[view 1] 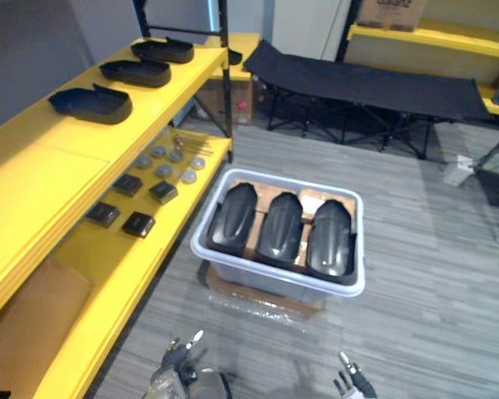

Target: Walk over and take plastic housings, then place them on the shelf

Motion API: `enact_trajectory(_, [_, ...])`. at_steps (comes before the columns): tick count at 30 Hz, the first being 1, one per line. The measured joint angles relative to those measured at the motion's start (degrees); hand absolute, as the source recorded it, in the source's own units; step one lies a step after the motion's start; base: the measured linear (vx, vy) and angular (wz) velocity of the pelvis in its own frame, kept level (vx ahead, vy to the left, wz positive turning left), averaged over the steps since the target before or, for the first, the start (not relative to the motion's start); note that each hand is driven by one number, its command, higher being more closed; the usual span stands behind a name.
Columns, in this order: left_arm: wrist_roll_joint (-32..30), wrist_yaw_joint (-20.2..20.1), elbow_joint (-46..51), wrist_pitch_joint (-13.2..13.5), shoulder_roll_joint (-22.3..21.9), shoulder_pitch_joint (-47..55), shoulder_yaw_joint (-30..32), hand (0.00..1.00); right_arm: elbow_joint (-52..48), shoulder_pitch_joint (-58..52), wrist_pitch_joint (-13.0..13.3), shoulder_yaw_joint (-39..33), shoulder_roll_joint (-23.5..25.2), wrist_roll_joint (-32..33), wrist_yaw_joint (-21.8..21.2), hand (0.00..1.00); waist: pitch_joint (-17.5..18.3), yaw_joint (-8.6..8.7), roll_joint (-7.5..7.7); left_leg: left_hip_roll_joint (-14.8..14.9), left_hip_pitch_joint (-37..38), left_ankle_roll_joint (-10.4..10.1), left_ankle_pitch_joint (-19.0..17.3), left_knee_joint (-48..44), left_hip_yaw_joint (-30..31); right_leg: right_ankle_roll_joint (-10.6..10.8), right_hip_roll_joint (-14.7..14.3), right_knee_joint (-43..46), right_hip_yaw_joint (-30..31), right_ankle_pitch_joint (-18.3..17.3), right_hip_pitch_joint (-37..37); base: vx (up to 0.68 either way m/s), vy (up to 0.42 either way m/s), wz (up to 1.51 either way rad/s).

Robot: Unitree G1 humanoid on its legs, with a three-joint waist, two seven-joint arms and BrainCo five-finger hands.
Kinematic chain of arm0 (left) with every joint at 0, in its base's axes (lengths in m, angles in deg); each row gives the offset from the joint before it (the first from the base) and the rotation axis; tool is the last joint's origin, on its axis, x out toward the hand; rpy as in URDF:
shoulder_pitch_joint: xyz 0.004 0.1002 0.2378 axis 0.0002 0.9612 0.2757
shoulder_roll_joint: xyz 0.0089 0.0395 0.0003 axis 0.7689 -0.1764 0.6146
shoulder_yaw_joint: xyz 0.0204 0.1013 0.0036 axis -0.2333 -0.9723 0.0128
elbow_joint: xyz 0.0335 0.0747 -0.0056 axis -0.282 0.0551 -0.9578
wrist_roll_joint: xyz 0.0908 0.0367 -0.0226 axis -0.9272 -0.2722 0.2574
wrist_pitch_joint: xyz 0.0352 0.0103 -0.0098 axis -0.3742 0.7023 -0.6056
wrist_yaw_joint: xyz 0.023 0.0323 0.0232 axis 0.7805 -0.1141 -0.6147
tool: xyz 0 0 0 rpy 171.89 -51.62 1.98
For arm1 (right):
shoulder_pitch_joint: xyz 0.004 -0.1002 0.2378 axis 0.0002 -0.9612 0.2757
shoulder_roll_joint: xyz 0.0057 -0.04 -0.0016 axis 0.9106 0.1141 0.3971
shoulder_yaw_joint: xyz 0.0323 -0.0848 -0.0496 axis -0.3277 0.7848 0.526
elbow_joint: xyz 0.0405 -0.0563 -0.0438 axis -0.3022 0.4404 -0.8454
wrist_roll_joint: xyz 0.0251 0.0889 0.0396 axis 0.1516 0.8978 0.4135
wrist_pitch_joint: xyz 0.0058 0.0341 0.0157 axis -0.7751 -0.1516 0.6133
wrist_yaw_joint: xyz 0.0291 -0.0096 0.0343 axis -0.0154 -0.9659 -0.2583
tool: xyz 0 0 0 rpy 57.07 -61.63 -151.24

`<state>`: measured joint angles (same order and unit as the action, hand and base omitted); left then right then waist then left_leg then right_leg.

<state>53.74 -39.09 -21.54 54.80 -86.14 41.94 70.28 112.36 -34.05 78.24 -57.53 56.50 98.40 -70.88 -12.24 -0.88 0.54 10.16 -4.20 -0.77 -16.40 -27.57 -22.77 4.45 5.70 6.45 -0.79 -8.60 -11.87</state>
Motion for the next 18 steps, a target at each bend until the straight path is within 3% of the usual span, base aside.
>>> enact_trajectory(3, [-1.25, 0.07, -1.5, -0.06, 0.76, -0.1, -0.64, 0.0, 2.18, -0.3, -1.28, -0.15, -0.08, -0.49, -0.01, 0.0, 0.89, 0.16, 0.95, -1.23, 2.27, -0.28, -0.1, 3.24, -2.01, -0.82, 0.62, 0.69, 1.25, 0.62, 0.69, 0.07, 0.036, -0.31])
enact_trajectory(7, [-1.61, -0.04, -4.85, -0.41, 2.94, -0.43, -4.15, 0.0, 6.51, -0.3, -0.88, -1.54, -0.66, -1.36, -0.35, 0.0, 3.11, 1.25, 1.8, -4.47, 4.49, 0.49, 3.92, 11.34, -4.06, -2.11, 1.92, 3.82, 2.55, 1.71, 5.11, 0.05, 0.038, -0.17])
enact_trajectory(13, [-0.99, 0.01, -6.68, -0.23, 3.71, -0.87, -5.73, 0.0, 7.55, -0.13, 0.68, -2.32, -1.11, -4.52, -0.7, 0.0, 2.79, 1.2, 1.21, -4.63, 4.2, 0.89, 5.01, 12.55, -4.53, -0.12, 2.61, -1.67, 2.22, 4.59, 3.56, 0.0, -0.019, -0.1])
enact_trajectory(18, [0.78, 0.15, -7.45, -0.41, 4.04, -0.96, -5.72, 0.0, 7.9, -0.63, 0.97, -2.23, -1.61, -7.18, -2.86, 0.0, 2.86, 1.13, 1.71, -6.26, 5.28, 0.46, 9.89, 19.08, -4.44, 0.41, 2.97, -4.2, 0.18, 5.98, 3.93, -0.09, -0.07, -0.01])
